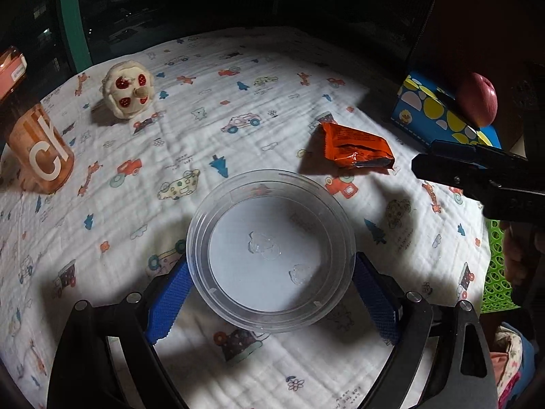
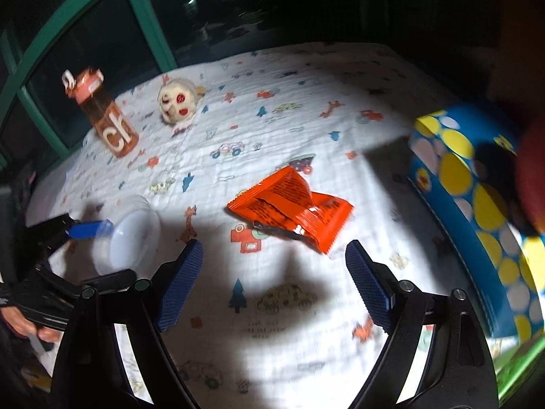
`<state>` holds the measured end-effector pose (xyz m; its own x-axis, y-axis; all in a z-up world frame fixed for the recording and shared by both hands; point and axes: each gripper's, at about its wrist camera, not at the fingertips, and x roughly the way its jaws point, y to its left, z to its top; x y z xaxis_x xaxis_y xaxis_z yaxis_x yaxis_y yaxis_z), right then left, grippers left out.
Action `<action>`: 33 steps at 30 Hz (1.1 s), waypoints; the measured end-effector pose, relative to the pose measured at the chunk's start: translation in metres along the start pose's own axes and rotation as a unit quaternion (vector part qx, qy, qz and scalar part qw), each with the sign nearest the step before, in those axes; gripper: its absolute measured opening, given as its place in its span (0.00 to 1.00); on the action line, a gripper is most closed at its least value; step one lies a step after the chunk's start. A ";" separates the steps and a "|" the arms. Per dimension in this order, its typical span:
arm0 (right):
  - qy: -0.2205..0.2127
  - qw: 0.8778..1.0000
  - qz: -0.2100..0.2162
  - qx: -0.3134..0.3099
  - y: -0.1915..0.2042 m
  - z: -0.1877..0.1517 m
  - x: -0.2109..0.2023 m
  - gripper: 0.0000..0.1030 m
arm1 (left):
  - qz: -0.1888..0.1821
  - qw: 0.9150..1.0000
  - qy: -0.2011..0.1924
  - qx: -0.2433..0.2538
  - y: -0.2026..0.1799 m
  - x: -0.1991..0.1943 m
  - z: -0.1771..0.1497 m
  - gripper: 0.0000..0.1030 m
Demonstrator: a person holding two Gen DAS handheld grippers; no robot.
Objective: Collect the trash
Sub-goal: 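Grasp the orange snack wrapper with the right tool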
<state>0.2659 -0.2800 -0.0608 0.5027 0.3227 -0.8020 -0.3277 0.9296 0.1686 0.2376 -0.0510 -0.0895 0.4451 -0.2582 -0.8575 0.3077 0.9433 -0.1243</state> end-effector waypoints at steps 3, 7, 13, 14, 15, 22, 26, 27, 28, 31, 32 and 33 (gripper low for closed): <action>0.019 0.999 -0.009 -0.029 0.005 0.006 0.021 0.84 | -0.001 1.000 0.000 -0.010 0.010 0.000 -0.003 0.86; 0.042 0.997 -0.016 -0.058 0.007 0.014 0.046 0.84 | -0.001 1.000 0.002 -0.020 0.020 0.003 -0.006 0.86; 0.061 0.992 -0.050 -0.096 0.010 0.022 0.076 0.86 | -0.005 0.999 0.002 -0.033 0.030 0.006 -0.007 0.86; 0.063 0.992 -0.055 -0.098 0.009 0.023 0.080 0.86 | -0.006 0.999 0.002 -0.034 0.031 0.006 -0.006 0.86; 0.065 0.991 -0.059 -0.099 0.008 0.024 0.083 0.86 | -0.006 0.999 0.003 -0.035 0.032 0.007 -0.006 0.86; 0.064 0.992 -0.074 -0.075 -0.002 0.025 0.090 0.65 | -0.006 0.999 0.003 -0.041 0.035 0.009 -0.005 0.86; 0.057 0.994 -0.079 -0.055 -0.008 0.024 0.084 0.46 | -0.007 0.999 0.004 -0.040 0.034 0.009 -0.005 0.86; 0.055 0.995 -0.073 -0.043 -0.010 0.023 0.080 0.45 | -0.006 0.999 0.003 -0.039 0.033 0.008 -0.005 0.86; 0.051 0.996 -0.069 -0.036 -0.011 0.022 0.077 0.44 | -0.006 0.999 0.002 -0.039 0.033 0.007 -0.006 0.86; 0.043 0.997 -0.066 -0.027 -0.008 0.018 0.068 0.39 | -0.006 0.999 -0.002 -0.038 0.030 0.003 -0.006 0.86; 0.040 0.997 -0.065 -0.025 -0.006 0.016 0.064 0.38 | -0.007 0.999 -0.002 -0.039 0.029 0.002 -0.006 0.86; 0.035 0.997 -0.066 -0.023 -0.005 0.014 0.060 0.38 | -0.007 0.999 -0.003 -0.038 0.028 0.000 -0.006 0.86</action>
<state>0.3089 -0.2628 -0.1020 0.4872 0.1838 -0.8538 -0.2994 0.9535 0.0344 0.2414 -0.0235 -0.0963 0.4460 -0.2725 -0.8526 0.2491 0.9527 -0.1741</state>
